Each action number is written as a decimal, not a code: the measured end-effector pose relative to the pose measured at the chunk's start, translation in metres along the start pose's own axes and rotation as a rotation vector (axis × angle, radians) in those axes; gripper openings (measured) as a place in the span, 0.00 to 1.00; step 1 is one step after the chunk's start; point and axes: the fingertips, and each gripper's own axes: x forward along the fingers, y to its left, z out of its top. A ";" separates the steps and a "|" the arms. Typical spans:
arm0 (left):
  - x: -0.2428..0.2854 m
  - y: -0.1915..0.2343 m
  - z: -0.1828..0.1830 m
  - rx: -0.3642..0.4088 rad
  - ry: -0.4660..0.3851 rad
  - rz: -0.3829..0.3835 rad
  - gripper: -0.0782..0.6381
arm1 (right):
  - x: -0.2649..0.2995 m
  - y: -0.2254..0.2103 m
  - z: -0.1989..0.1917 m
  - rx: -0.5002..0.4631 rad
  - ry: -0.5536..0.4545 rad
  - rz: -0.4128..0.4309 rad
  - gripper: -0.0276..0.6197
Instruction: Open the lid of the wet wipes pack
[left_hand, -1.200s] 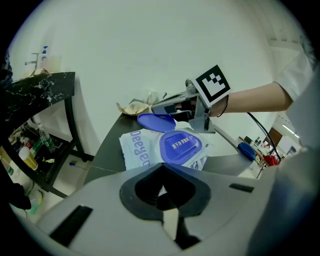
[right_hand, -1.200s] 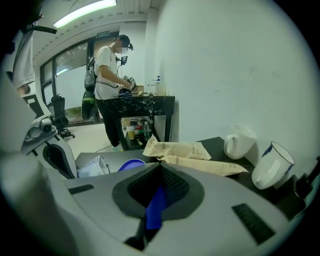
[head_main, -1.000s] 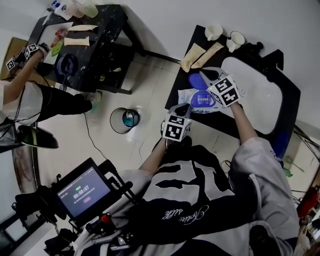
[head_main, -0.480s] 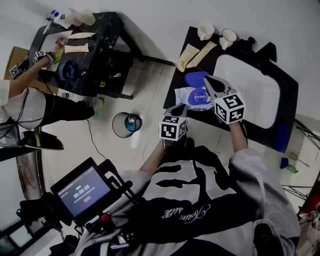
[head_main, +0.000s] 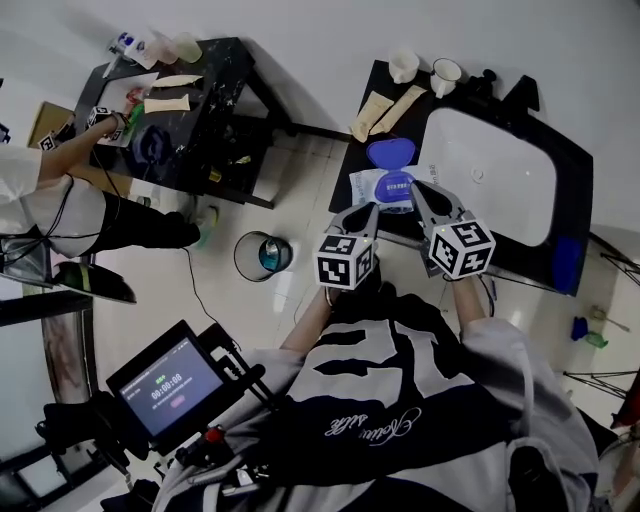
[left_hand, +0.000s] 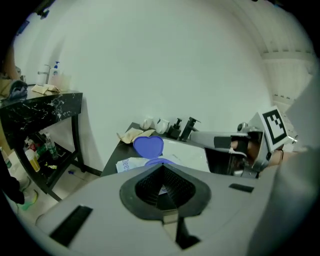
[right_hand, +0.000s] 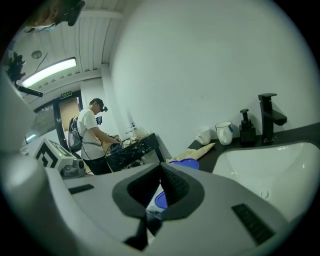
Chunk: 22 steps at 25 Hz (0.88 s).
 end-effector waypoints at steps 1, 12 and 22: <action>-0.006 -0.007 0.005 0.001 -0.022 -0.001 0.11 | -0.007 0.003 -0.003 0.005 0.000 0.004 0.04; -0.068 -0.056 0.014 -0.105 -0.175 -0.019 0.11 | -0.065 0.045 -0.025 0.053 -0.001 0.024 0.04; -0.102 -0.080 -0.021 -0.077 -0.153 -0.036 0.11 | -0.104 0.083 -0.058 0.073 -0.021 0.016 0.04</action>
